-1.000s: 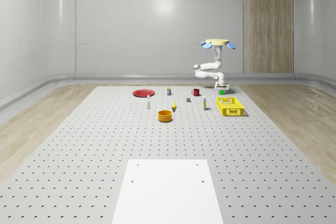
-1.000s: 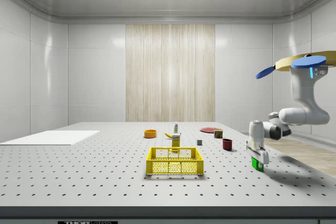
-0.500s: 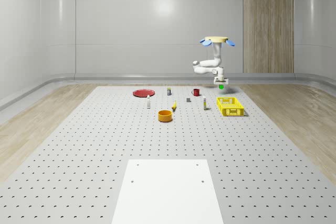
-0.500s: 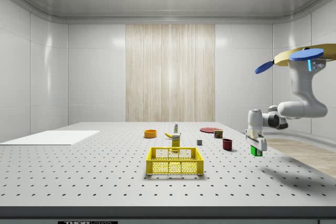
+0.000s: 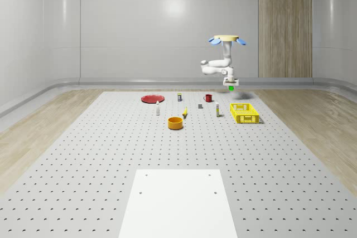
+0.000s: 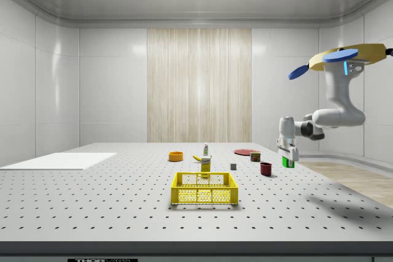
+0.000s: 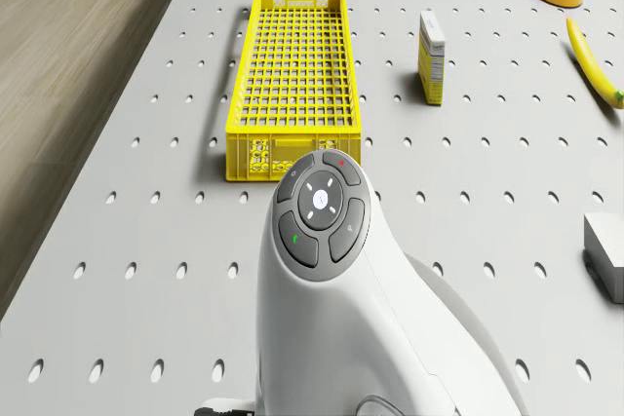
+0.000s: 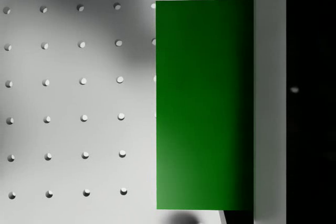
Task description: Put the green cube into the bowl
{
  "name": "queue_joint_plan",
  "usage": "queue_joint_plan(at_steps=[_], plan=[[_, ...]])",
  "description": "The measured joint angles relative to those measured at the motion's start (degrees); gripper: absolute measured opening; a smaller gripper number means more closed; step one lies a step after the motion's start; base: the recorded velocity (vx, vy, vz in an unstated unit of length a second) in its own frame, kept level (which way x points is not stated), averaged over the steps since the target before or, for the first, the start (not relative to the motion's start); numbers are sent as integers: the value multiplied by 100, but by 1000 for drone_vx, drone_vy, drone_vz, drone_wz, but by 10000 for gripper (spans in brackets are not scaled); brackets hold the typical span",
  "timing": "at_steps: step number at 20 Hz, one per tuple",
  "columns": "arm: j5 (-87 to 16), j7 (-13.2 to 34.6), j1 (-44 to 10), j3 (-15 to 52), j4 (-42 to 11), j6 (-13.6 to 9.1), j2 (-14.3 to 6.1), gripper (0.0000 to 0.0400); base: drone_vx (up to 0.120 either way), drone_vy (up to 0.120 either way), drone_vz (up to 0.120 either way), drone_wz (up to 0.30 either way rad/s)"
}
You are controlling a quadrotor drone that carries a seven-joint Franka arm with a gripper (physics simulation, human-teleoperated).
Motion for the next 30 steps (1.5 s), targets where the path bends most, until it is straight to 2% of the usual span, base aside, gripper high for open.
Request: queue_joint_plan(at_steps=[30], plan=[[230,151,-157,103,29,450,-482,251,120,-120,0,0]])
